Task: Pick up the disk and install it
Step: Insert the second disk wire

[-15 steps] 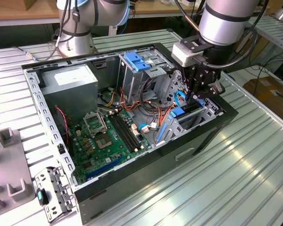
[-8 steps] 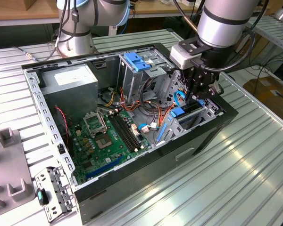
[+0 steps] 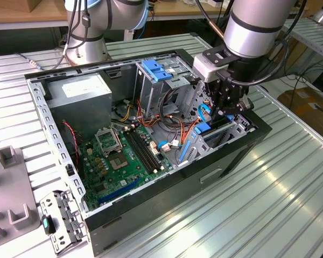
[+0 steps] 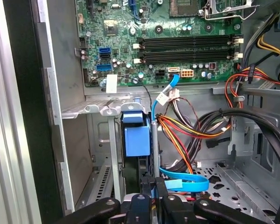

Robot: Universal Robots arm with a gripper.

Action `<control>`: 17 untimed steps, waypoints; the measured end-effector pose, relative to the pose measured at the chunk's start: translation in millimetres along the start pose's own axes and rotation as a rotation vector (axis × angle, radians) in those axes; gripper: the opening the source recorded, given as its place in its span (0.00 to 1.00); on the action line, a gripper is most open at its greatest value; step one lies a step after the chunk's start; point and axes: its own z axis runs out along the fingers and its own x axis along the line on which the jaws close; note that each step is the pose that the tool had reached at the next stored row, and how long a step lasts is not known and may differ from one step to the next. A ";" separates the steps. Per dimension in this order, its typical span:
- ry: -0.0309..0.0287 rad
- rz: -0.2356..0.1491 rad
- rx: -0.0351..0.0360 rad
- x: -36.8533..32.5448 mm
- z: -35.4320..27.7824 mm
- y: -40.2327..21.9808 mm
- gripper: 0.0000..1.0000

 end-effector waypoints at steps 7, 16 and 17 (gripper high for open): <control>-0.0055 0.000 0.0052 0.4 1.4 0.9 0.16; -0.0071 0.001 0.0051 1.8 6.2 2.0 0.16; -0.0071 0.001 0.0051 1.8 6.2 2.0 0.16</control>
